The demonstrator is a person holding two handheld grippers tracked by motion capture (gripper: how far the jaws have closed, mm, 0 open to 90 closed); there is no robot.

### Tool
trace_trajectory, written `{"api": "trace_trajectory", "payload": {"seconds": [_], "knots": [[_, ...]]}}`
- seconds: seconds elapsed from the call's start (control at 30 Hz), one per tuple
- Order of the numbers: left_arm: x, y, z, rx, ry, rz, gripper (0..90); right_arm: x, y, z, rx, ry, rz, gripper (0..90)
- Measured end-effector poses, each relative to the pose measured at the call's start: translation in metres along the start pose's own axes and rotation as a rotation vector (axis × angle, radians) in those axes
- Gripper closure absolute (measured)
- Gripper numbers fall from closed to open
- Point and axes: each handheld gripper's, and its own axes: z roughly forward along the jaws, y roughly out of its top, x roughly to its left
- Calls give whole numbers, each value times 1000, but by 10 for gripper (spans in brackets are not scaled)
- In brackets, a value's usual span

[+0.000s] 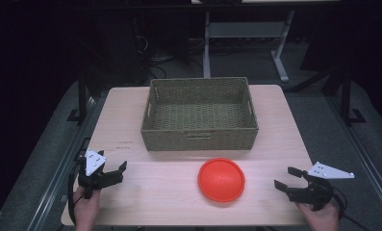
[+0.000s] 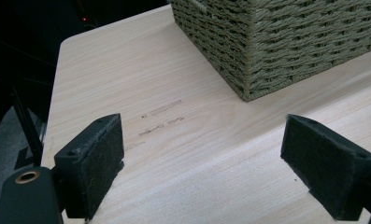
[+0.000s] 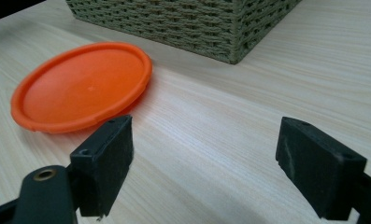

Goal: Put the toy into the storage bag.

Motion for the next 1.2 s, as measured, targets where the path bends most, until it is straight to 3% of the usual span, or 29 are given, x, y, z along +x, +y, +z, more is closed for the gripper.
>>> {"api": "trace_trajectory", "payload": {"seconds": [0.33, 0.67, 0.97, 1.2], "knots": [[0, 0, -2, -4, -2, -1, 128, 11, 6, 4, 6, 24, -35, 184], [1, -1, -3, -4, 3, -7, 128, 19, 25, 7, 3, 63, -71, 180], [0, -1, -2, -6, 1, -2, 128, 23, 40, 14, 36, 91, -94, 181], [2, -1, -3, -5, 5, -3, 129, 28, 54, 28, 101, 136, -94, 194]]}}
